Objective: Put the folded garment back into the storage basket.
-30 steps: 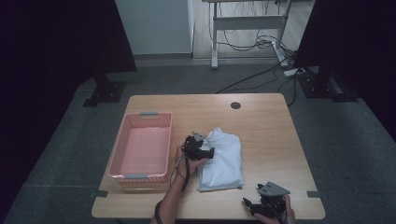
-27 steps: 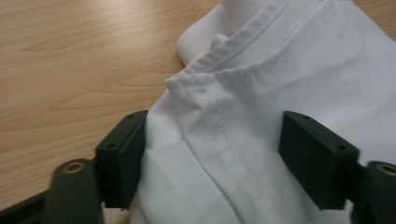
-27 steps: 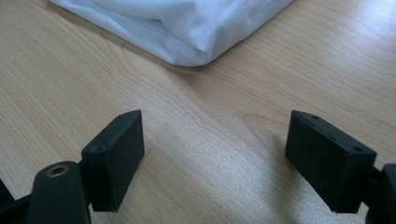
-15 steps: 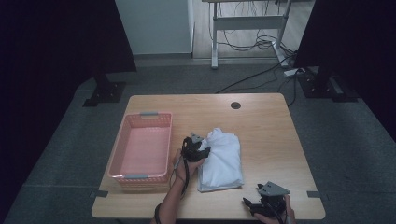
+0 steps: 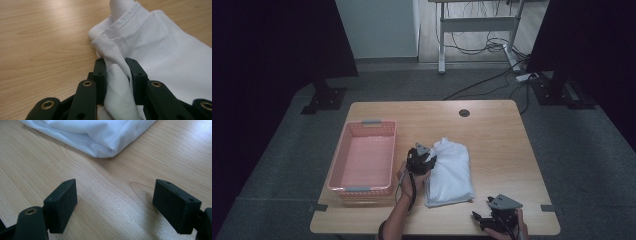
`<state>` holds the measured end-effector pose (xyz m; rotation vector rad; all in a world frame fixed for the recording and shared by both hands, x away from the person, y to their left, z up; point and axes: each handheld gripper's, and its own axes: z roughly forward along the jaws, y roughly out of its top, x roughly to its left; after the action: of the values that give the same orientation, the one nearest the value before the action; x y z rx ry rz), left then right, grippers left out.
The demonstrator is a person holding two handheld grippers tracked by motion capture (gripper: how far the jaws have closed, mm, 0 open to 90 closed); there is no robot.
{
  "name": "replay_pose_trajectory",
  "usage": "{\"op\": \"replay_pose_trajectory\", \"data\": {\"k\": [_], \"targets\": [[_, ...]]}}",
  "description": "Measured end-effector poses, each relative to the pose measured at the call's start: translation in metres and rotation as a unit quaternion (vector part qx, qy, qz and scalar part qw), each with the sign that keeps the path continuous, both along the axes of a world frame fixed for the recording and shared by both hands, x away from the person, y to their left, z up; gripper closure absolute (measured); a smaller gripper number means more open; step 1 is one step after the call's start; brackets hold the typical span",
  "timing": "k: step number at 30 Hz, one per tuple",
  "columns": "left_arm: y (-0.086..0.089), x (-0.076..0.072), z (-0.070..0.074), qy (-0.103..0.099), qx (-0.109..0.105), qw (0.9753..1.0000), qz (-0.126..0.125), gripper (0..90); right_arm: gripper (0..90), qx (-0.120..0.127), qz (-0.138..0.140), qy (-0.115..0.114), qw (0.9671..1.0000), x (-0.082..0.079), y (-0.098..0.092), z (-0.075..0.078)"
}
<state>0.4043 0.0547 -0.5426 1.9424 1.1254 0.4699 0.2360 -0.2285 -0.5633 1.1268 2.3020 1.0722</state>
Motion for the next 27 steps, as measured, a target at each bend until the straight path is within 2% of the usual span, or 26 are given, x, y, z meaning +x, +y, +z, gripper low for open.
{"op": "replay_pose_trajectory", "data": {"k": [13,22,27], "targets": [[0.0,-0.012,0.015,-0.021,-0.011,0.9996,-0.012,71.6,19.6,0.0,-0.005,0.002,1.0,0.001,0.001,0.0],[-0.001,-0.015,0.019,-0.022,-0.019,0.9994,-0.019,71.9,19.8,0.0,-0.01,0.003,0.9999,0.001,0.002,0.001],[-0.003,-0.015,0.022,-0.025,-0.014,0.9993,-0.024,72.1,20.0,0.008,-0.014,-0.006,0.9998,0.0,0.001,0.004]]}}
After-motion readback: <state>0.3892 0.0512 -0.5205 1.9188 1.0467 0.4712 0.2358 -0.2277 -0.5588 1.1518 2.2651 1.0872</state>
